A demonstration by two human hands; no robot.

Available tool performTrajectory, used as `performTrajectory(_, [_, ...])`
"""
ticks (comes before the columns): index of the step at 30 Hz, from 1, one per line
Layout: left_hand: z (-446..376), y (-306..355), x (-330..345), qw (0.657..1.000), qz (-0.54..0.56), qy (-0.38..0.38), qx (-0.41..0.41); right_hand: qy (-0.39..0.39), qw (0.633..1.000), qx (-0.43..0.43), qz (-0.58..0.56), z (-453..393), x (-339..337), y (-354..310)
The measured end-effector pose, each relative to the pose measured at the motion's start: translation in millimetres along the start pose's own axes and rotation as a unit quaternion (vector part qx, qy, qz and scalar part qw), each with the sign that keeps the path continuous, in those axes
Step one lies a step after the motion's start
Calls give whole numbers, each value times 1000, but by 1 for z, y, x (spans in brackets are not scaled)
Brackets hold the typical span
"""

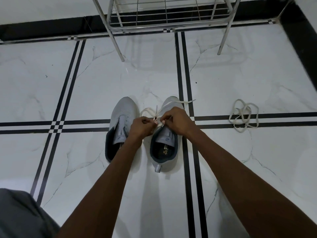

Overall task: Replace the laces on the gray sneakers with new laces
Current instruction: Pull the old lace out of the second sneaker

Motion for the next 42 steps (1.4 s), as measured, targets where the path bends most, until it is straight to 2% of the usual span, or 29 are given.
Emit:
performTrajectory(3, [1, 7, -6, 998, 50, 29, 21, -6, 1000, -11, 16, -2, 3, -3])
performTrajectory(5, [4, 24, -4, 994, 73, 35, 67, -3, 1000, -19, 20, -1, 2, -6])
performTrajectory(8, [8, 56, 17, 984, 120, -29, 125, 4, 1000, -3, -18, 4, -6, -1])
performTrajectory(10, [9, 69, 28, 976, 154, -61, 145, 30, 993, 52, -101, 9, -14, 13])
performTrajectory(11, [9, 70, 28, 976, 146, -54, 150, 41, 978, 105, -178, 12, -15, 25])
performTrajectory(13, [6, 62, 22, 984, 82, -11, 155, 44, 916, 222, -331, 19, -8, 47])
performTrajectory(15, [5, 51, 20, 988, -18, 4, 154, 33, 865, 309, -395, 28, 0, 59])
performTrajectory(16, [6, 45, 23, 986, -69, -3, 150, 30, 853, 338, -397, 32, 1, 64])
performTrajectory(17, [7, 38, 26, 983, -113, -12, 147, 37, 855, 351, -380, 36, -1, 68])
performTrajectory(19, [14, 34, 32, 971, -171, -21, 167, 113, 905, 309, -271, 35, -22, 73])
performTrajectory(21, [22, 40, 36, 956, -207, -16, 208, 218, 951, 168, -138, 33, -55, 52])
performTrajectory(22, [25, 43, 36, 948, -224, -9, 225, 230, 965, 89, -93, 30, -58, 36])
performTrajectory(24, [29, 48, 38, 933, -255, 8, 254, 176, 984, -18, -19, 20, -43, 10])
performTrajectory(25, [30, 49, 42, 923, -272, 13, 270, 136, 990, -37, 12, 15, -29, 7])
performTrajectory(27, [31, 46, 48, 908, -302, 23, 289, 79, 995, -23, 50, 6, -8, 9])
performTrajectory(30, [28, 42, 51, 903, -309, 31, 296, 45, 995, 32, 88, -2, 0, 18])
performTrajectory(35, [29, 41, 31, 943, -200, 61, 260, 109, 990, 23, 87, 2, -21, 19])
performTrajectory(38, [27, 31, 9, 955, -148, 86, 243, 131, 977, 111, 122, 12, -39, 69])
performTrajectory(40, [25, 24, 2, 960, -130, 93, 231, 165, 969, 138, 118, 22, -52, 89])
performTrajectory(42, [25, 25, 2, 961, -130, 92, 227, 204, 973, 83, 61, 28, -60, 66])
Point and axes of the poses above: each hand's wrist, its own z-axis away from the middle knuckle, its own x-axis out of the palm, y = z × x, the point moved 10 cm from there along -z, towards the middle knuckle, and after that the axes turned 11 degrees about z, right-handed, at the moved point
